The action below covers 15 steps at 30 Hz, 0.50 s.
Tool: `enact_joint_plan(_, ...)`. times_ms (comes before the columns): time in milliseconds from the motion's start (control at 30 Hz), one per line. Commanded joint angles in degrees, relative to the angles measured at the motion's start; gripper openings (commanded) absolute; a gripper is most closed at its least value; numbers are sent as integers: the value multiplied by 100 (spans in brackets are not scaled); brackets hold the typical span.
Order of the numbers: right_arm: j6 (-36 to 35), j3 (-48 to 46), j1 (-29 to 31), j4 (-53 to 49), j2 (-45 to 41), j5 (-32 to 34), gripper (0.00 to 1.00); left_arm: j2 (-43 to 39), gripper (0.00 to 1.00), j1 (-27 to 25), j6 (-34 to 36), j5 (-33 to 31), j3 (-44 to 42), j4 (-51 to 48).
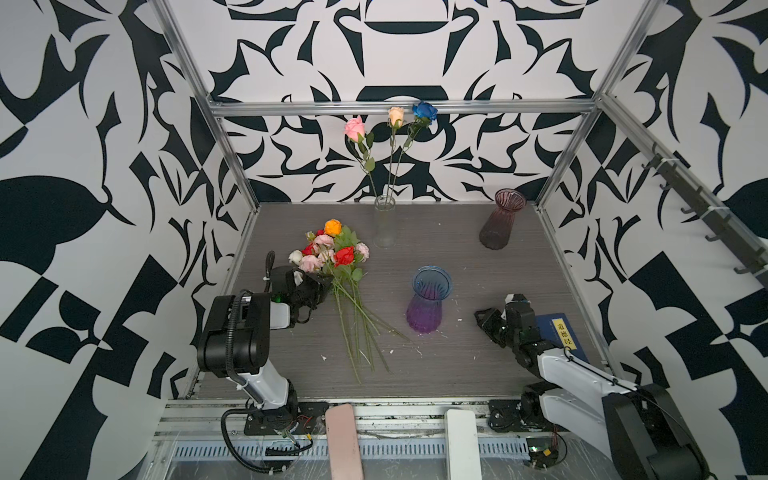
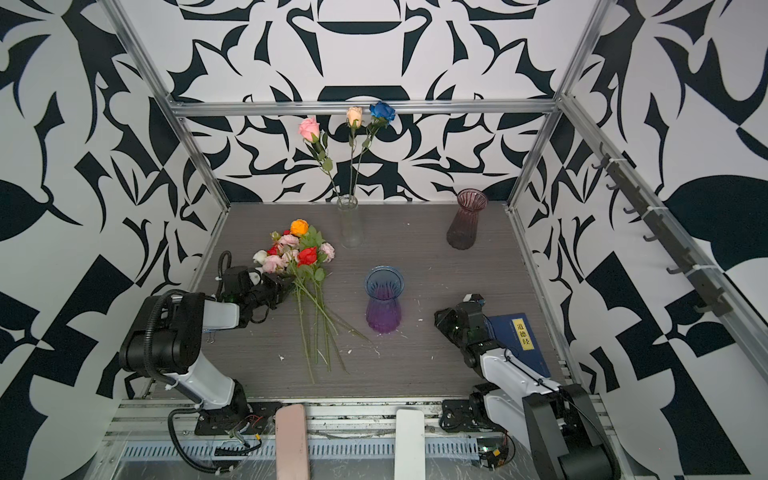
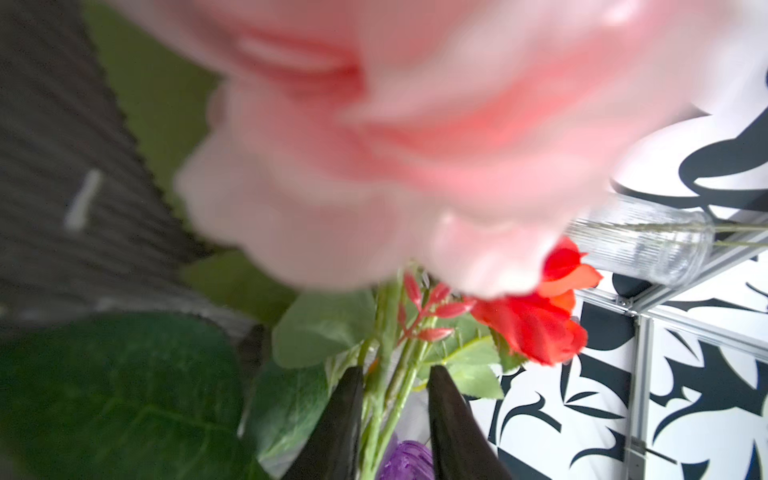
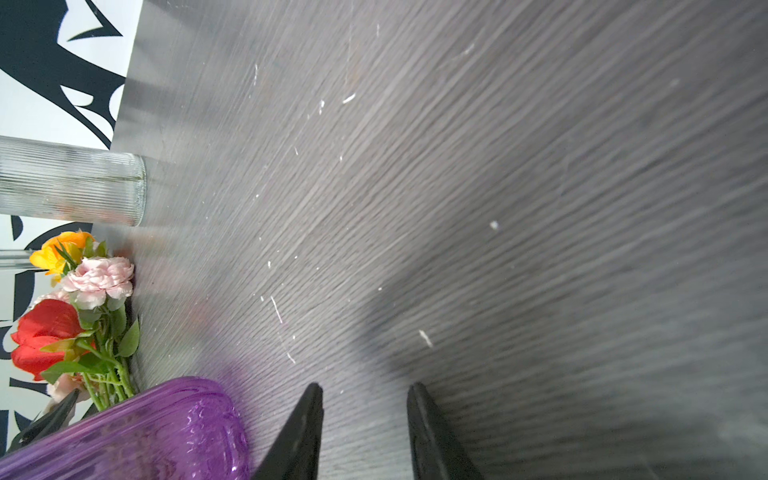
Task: Arrange the flowers into the vase
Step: 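Close the left gripper on the pink rose stem in the bunch, then lift the pink rose up out of the bunch with the left gripper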
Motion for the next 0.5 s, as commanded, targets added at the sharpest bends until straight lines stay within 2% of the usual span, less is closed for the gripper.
enact_joint_plan(0,35,-7,-39,45,-21,-9,38,-261,22,25,140,-4,-4,2)
enact_joint_plan(67,35,-1,-39,49,-7,-20,38,-334,20,24,233,-12,47,-135)
enact_joint_plan(333,44,-27,-50,41,-59,-29,38,-382,3,24,268,21,59,-177)
enact_joint_plan(467,44,-48,-70,32,-95,-23,38,-486,0,24,323,41,65,-248)
